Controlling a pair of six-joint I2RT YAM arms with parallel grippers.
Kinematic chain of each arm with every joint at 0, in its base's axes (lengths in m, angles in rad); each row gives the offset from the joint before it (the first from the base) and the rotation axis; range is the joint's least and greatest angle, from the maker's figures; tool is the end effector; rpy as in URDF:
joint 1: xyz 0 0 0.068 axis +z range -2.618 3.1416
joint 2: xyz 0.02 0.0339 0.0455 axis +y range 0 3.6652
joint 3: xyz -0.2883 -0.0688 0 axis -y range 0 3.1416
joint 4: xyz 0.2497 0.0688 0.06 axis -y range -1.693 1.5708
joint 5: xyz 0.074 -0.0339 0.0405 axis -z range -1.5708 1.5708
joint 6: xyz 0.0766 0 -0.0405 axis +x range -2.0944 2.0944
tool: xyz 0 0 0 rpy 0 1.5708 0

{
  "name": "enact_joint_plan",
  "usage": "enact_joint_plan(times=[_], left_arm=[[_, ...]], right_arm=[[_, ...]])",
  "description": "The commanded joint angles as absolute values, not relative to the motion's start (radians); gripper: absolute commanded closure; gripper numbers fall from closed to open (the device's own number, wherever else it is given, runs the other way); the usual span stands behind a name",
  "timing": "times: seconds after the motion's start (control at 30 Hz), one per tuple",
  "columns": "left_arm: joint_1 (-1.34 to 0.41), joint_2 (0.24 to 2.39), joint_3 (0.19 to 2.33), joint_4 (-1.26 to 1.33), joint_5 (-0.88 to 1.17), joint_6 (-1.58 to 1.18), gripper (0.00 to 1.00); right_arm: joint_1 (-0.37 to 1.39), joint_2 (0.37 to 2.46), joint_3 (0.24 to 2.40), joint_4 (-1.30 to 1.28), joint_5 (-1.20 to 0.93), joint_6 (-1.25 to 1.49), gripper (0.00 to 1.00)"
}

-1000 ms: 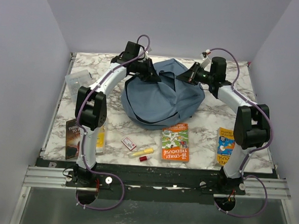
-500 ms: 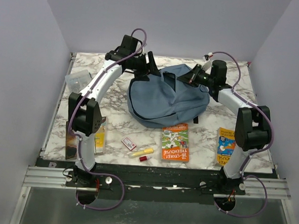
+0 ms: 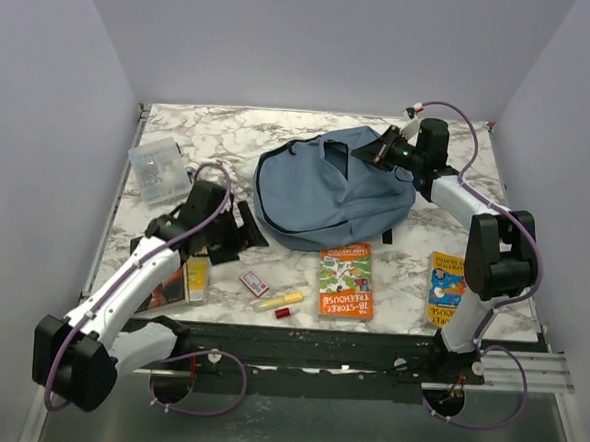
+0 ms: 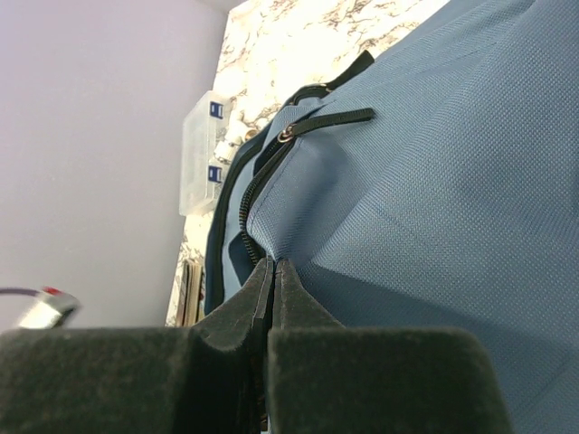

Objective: Pack the student bag
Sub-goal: Place the stationery in the student bag, then pick up the stationery from the center of the board.

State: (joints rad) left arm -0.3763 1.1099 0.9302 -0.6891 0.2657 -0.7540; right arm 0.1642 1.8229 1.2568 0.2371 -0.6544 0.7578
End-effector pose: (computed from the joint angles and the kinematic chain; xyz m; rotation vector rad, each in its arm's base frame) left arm 0.2193 -0.1083 0.2732 -0.3593 2.5505 -0.7948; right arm 0.4485 0.1216 0.2659 0.1188 2.0232 1.2253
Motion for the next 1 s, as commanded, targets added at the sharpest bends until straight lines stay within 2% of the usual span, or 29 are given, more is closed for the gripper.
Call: enact_joint_plan(times=[0.0,0.13,0.33,0.53,0.8,0.97], left_arm=[[-0.454,0.991,0.676,-0.704,0.108,-1.169,0.14],[-0.494,1.015,0.626,-0.708,0.091,-1.341,0.12],[-0.494,1.208,0.688,-0.697,0.145,-1.437,0.03],[-0.495,1.39,0.738,-0.699,0.215,-1.491,0.09],[-0.495,1.486,0.75,-0.71,0.159,-1.534,0.18],[-0.497,1.538,0.789,-0.75,0.117,-1.514,0.28]], right_arm=[[0.162,1.777,1.261,0.266,-0.629,0.742,0.99],[0.162,1.788,1.264,0.269,-0.64,0.745,0.99],[0.163,1.768,1.257,0.26,-0.636,0.737,0.99],[0.163,1.747,1.257,0.246,-0.627,0.72,0.99],[0.162,1.739,1.255,0.259,-0.639,0.724,0.99],[0.162,1.745,1.259,0.258,-0.648,0.723,1.0]])
